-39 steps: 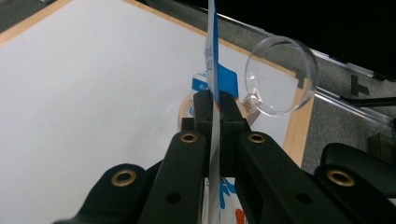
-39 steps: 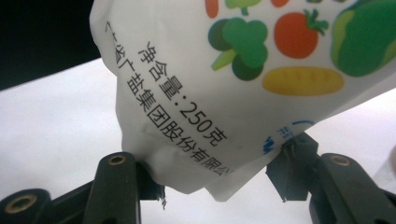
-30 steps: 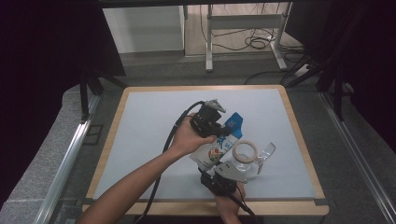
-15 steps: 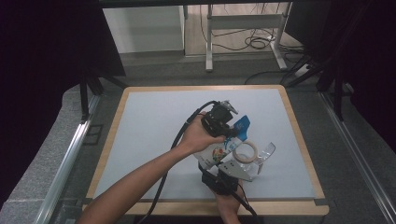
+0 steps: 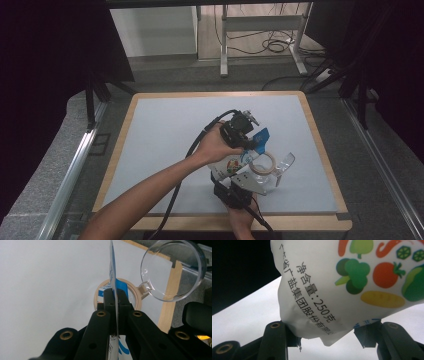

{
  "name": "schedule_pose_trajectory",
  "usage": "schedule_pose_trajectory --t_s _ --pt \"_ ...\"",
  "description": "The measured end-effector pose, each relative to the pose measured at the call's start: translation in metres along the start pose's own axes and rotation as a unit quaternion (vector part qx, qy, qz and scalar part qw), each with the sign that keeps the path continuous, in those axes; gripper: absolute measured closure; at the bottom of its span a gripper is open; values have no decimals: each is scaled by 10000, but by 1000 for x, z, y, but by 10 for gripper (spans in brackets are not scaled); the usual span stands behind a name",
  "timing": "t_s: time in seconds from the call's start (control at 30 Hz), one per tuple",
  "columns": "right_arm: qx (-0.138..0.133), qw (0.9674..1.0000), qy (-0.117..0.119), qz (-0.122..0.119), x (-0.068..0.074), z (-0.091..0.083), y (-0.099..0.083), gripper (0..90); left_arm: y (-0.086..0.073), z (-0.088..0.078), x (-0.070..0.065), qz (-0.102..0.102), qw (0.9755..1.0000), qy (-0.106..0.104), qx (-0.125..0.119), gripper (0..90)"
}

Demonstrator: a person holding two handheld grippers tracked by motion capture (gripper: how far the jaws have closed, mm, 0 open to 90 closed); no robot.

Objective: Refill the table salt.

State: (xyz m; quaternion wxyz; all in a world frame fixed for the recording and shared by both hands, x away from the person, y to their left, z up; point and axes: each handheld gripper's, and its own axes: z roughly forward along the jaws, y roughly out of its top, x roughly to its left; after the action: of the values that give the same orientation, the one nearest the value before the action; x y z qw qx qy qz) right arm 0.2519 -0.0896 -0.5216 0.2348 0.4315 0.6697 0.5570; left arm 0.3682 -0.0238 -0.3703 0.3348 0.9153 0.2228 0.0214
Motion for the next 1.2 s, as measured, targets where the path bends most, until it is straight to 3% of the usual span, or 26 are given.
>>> schedule_pose_trajectory --t_s 0.27,0.73,1.2 --pt "-98 9997 -96 187 1 3 2 477 7 9 -2 95 9998 -74 137 900" --pt "-209 9994 -258 106 4 8 6 483 12 19 -2 168 9995 -145 241 900" --pt "-330 9989 -256 213 4 9 8 487 16 25 -2 240 9988 -224 368 900"
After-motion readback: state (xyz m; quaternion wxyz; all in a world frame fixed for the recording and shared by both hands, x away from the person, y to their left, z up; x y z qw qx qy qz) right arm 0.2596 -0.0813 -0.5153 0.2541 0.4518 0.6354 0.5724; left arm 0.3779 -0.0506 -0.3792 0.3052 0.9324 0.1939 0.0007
